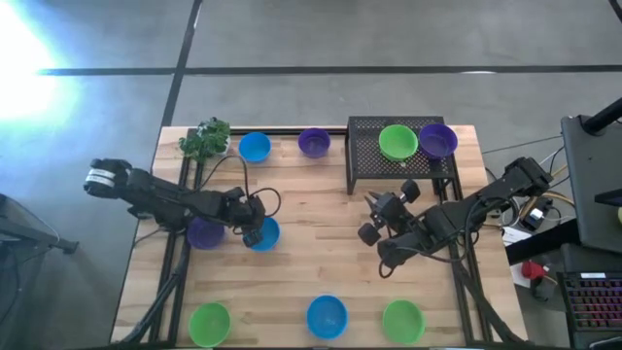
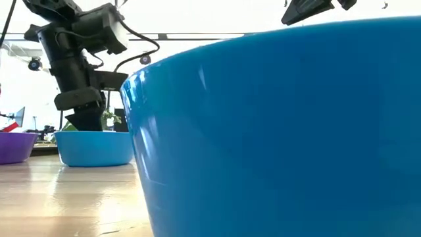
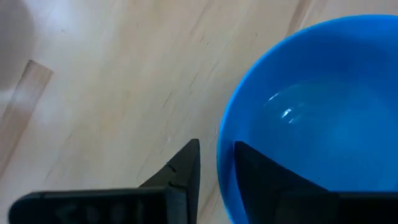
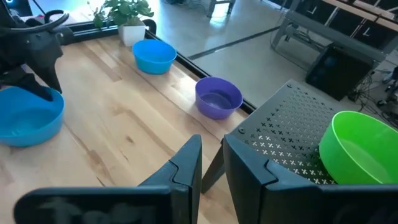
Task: Pick & Place Mini bowls
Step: Put the middle blue bowl on the shelf
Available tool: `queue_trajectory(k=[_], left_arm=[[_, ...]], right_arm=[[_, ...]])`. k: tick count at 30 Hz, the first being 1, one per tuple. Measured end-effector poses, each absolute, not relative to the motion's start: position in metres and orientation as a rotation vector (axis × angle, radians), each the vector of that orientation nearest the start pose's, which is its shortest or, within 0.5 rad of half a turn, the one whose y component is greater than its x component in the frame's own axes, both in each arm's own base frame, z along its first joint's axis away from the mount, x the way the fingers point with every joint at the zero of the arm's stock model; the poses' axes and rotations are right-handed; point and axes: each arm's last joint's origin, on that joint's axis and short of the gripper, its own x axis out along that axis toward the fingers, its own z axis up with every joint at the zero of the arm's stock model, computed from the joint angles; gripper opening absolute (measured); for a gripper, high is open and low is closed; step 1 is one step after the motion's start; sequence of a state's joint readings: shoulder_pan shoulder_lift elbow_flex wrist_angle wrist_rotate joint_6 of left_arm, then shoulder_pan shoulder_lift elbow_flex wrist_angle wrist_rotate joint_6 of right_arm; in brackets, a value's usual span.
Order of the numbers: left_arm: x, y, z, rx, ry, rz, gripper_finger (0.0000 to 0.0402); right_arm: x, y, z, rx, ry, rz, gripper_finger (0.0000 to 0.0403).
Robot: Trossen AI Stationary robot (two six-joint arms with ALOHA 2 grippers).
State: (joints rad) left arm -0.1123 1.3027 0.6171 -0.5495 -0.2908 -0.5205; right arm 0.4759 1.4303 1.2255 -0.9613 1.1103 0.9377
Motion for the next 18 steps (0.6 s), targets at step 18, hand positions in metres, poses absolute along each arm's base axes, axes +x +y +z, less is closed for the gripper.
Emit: queue_trajectory(k=[18], left_arm=[[0.241,-0.018,0.201,-0.142,0.978,0.354,0.0001]], right_arm=[[0.249,0.099,0.3,0.013,0.474,-0.845,0.0063]])
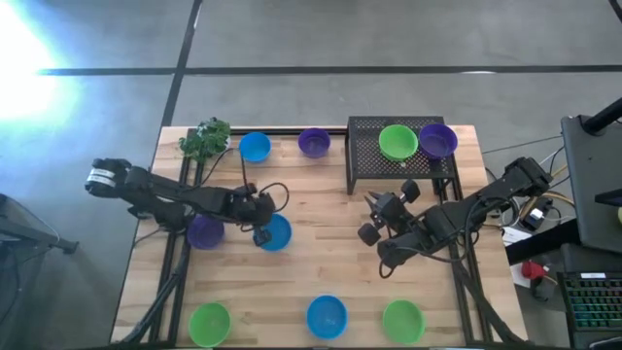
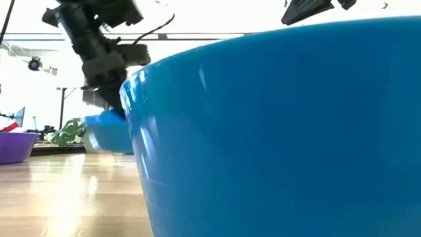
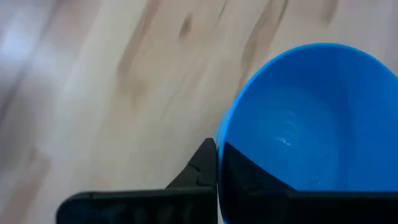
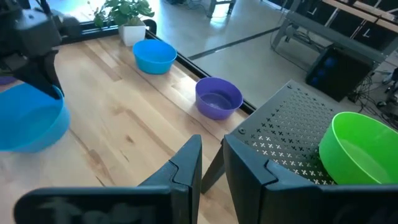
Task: Pick & Place Mini bowls
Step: Put the middle blue bowl on the shelf
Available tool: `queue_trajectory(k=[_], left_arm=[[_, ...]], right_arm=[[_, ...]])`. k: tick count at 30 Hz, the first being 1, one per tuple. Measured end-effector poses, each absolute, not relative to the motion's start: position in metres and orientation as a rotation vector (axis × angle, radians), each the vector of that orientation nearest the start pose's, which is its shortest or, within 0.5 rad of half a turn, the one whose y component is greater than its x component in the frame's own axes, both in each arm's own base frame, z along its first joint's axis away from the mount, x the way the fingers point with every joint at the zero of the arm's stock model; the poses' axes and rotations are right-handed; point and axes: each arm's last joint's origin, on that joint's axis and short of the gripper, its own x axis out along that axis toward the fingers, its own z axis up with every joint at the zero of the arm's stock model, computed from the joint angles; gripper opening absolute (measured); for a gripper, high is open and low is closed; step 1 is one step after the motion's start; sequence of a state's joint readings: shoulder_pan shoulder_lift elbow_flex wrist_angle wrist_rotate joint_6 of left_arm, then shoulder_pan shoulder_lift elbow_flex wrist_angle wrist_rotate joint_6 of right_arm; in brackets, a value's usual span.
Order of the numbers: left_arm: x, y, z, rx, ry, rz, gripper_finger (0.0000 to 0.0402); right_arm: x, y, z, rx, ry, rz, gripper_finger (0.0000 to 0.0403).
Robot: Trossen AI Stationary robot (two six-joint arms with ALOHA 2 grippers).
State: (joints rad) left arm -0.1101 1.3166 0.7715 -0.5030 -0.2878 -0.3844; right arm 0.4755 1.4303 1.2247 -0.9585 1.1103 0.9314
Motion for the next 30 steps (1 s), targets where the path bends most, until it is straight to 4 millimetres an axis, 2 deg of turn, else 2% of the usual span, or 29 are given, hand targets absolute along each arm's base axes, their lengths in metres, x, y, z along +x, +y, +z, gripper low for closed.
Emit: queue_trajectory(k=[6,11,17,22,30], left_arm=[[0.272,-0.019,0.22,-0.061,0.936,0.301,0.0001],[0.305,-0.015,0.223,-0.016,0.956,0.239,0.0],[0.34,-0.002,0.214,0.004,0.986,0.166,0.0],[0.362,0.004,0.202,0.009,1.018,0.126,0.0],[0.382,0.004,0.185,-0.005,1.044,0.103,0.0]], right_arm=[[0.249,0.099,0.3,0.011,0.468,-0.849,0.0063],[0.249,0.099,0.3,0.01,0.462,-0.853,0.0063],[0.249,0.099,0.3,0.008,0.463,-0.851,0.0063],[0.249,0.1,0.301,0.009,0.463,-0.846,0.0063],[0.249,0.1,0.301,0.012,0.463,-0.846,0.0063]])
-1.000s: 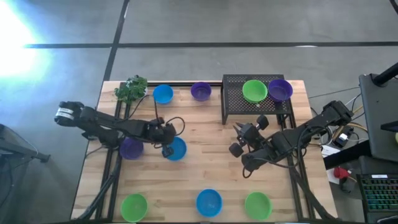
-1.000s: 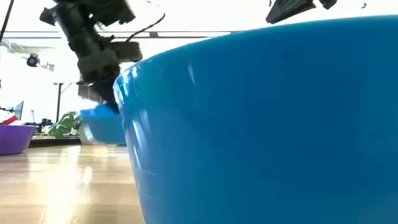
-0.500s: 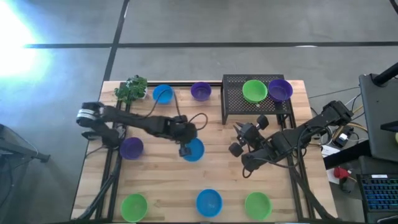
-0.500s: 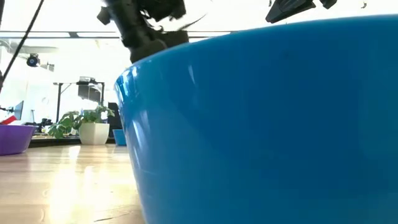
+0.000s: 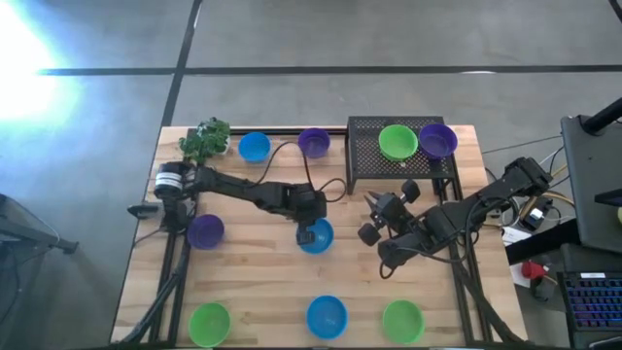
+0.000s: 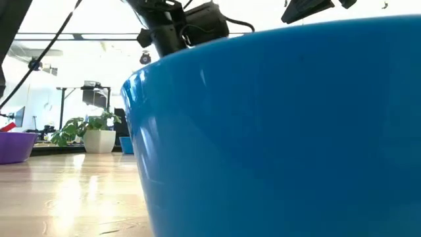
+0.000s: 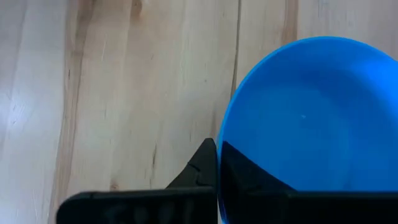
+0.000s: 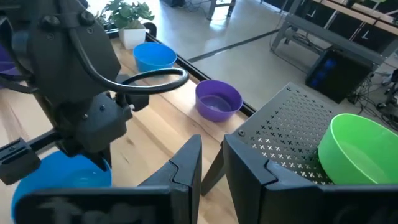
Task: Pick & Place Mini bowls
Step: Put the middle blue bowl on the shelf
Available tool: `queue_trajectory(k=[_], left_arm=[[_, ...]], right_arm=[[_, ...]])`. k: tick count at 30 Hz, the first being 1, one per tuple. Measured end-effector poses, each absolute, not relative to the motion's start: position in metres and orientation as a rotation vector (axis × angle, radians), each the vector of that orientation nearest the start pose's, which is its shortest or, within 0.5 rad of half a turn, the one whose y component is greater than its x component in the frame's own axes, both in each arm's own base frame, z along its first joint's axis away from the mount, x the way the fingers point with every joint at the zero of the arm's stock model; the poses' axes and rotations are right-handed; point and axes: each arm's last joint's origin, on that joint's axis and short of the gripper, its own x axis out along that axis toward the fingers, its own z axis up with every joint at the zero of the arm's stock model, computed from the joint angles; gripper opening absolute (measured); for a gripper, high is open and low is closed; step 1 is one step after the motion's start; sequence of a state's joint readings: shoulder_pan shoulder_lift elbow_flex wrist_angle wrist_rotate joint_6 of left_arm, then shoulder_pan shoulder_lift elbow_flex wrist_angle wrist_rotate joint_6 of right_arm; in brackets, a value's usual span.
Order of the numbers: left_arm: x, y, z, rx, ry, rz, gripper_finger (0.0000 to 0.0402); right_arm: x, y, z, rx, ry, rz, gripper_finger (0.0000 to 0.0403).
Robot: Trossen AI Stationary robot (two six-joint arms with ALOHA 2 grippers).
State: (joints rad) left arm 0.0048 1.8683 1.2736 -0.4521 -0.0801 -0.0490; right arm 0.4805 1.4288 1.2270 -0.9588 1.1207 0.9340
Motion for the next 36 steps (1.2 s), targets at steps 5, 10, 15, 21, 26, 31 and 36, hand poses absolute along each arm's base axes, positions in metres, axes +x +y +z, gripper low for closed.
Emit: queue_trajectory(k=[5,10,15,21,26,31,36], left_arm=[[0.381,0.004,0.185,-0.004,1.045,0.105,0.0002],[0.38,0.004,0.184,-0.006,1.048,0.112,0.0012],[0.378,0.004,0.182,-0.008,1.058,0.114,0.0022],[0.38,0.004,0.182,-0.021,1.045,0.121,0.0036],[0.38,0.004,0.183,-0.038,1.033,0.13,0.0045],[0.378,0.007,0.195,-0.038,1.034,0.152,0.0046],[0.366,0.009,0.229,-0.012,0.947,0.18,0.0046]], right_arm=[[0.249,0.1,0.301,0.014,0.463,-0.845,0.0063],[0.249,0.1,0.301,0.015,0.463,-0.845,0.0063],[0.249,0.1,0.301,0.015,0.463,-0.845,0.0063],[0.249,0.1,0.301,0.016,0.463,-0.845,0.0063],[0.249,0.1,0.301,0.02,0.46,-0.844,0.0063],[0.249,0.1,0.301,0.032,0.454,-0.847,0.0063],[0.249,0.1,0.301,0.041,0.45,-0.848,0.0063]])
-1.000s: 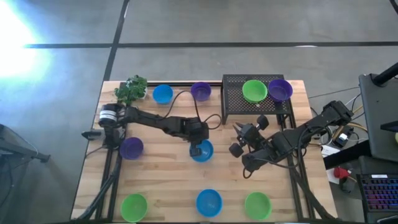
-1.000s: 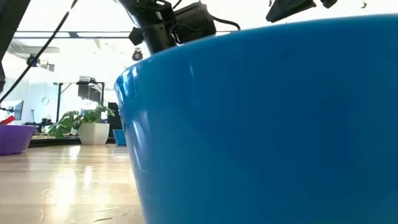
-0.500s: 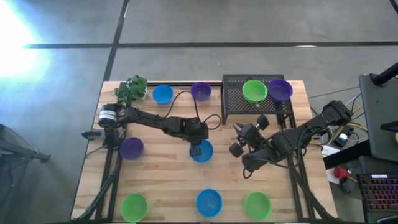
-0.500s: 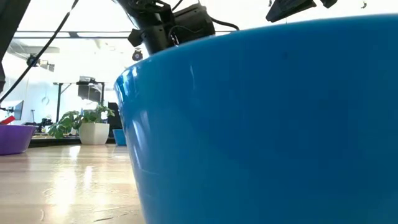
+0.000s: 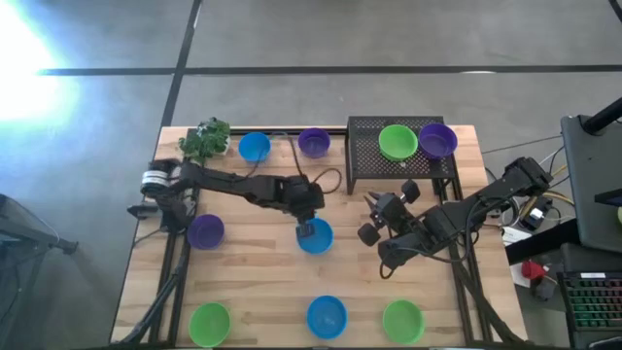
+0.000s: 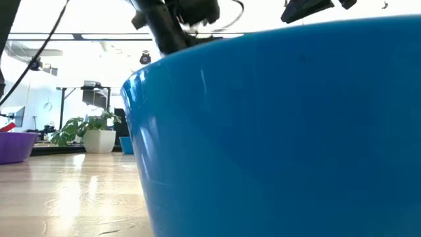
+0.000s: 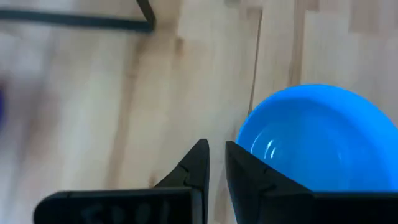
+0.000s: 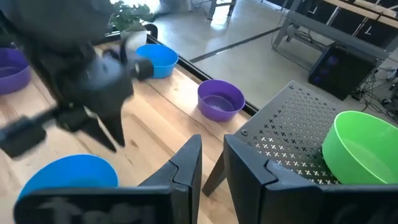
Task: Pick & Place Mini bowls
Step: Put the middle blue bowl on the shelf
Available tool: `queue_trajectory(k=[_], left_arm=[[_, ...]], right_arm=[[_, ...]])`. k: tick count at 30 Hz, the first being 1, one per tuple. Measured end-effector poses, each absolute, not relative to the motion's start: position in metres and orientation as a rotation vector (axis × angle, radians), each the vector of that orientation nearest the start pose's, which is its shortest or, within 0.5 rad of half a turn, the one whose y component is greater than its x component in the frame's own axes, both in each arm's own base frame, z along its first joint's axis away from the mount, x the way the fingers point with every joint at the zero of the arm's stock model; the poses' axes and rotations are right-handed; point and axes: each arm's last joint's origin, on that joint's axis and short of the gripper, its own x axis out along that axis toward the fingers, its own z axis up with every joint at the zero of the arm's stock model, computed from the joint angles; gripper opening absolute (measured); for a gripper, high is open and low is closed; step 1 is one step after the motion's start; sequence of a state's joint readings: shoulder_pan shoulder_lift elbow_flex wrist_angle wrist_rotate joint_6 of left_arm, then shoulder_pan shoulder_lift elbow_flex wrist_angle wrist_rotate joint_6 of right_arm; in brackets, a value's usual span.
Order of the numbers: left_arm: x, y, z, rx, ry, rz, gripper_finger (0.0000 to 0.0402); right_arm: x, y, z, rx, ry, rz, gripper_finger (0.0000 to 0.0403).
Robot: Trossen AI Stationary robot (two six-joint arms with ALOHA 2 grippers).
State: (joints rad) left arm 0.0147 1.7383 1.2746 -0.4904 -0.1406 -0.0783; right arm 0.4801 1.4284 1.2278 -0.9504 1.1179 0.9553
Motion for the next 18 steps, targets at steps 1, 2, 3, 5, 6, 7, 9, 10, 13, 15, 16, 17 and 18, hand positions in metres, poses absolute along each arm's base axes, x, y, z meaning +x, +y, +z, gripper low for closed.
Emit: queue_trajectory(k=[1,2,3,5,6,7,9,10,13,15,16,17,18], left_arm=[[0.361,0.009,0.237,-0.011,0.935,0.182,0.0046],[0.355,0.009,0.245,-0.008,0.925,0.187,0.0046],[0.349,0.008,0.252,-0.004,0.907,0.192,0.0046],[0.335,0.005,0.265,0.006,0.867,0.201,0.0046],[0.328,0.003,0.271,0.016,0.849,0.212,0.0046],[0.32,0.0,0.275,0.029,0.833,0.225,0.0046],[0.303,-0.003,0.28,0.044,0.801,0.261,0.0046],[0.294,-0.006,0.282,0.046,0.786,0.28,0.0046],[0.268,-0.011,0.287,0.036,0.72,0.326,0.0046],[0.252,-0.014,0.286,0.028,0.68,0.345,0.0046],[0.244,-0.016,0.286,0.027,0.656,0.344,0.0046],[0.237,-0.017,0.285,0.031,0.636,0.343,0.0046],[0.23,-0.019,0.283,0.038,0.62,0.336,0.0046]], right_arm=[[0.249,0.1,0.301,0.048,0.447,-0.85,0.0063],[0.249,0.1,0.301,0.054,0.444,-0.851,0.0063],[0.249,0.1,0.301,0.059,0.444,-0.851,0.0063],[0.25,0.101,0.301,0.073,0.458,-0.837,0.0063],[0.25,0.102,0.301,0.083,0.472,-0.822,0.0063],[0.251,0.102,0.301,0.097,0.482,-0.808,0.0063],[0.252,0.103,0.3,0.106,0.499,-0.788,0.0063],[0.253,0.104,0.3,0.115,0.504,-0.772,0.0063],[0.259,0.107,0.298,0.118,0.536,-0.709,0.0063],[0.264,0.111,0.296,0.108,0.57,-0.643,0.0063],[0.267,0.113,0.295,0.095,0.583,-0.609,0.0063],[0.271,0.115,0.294,0.079,0.596,-0.578,0.0063],[0.274,0.117,0.292,0.062,0.609,-0.547,0.0063]])
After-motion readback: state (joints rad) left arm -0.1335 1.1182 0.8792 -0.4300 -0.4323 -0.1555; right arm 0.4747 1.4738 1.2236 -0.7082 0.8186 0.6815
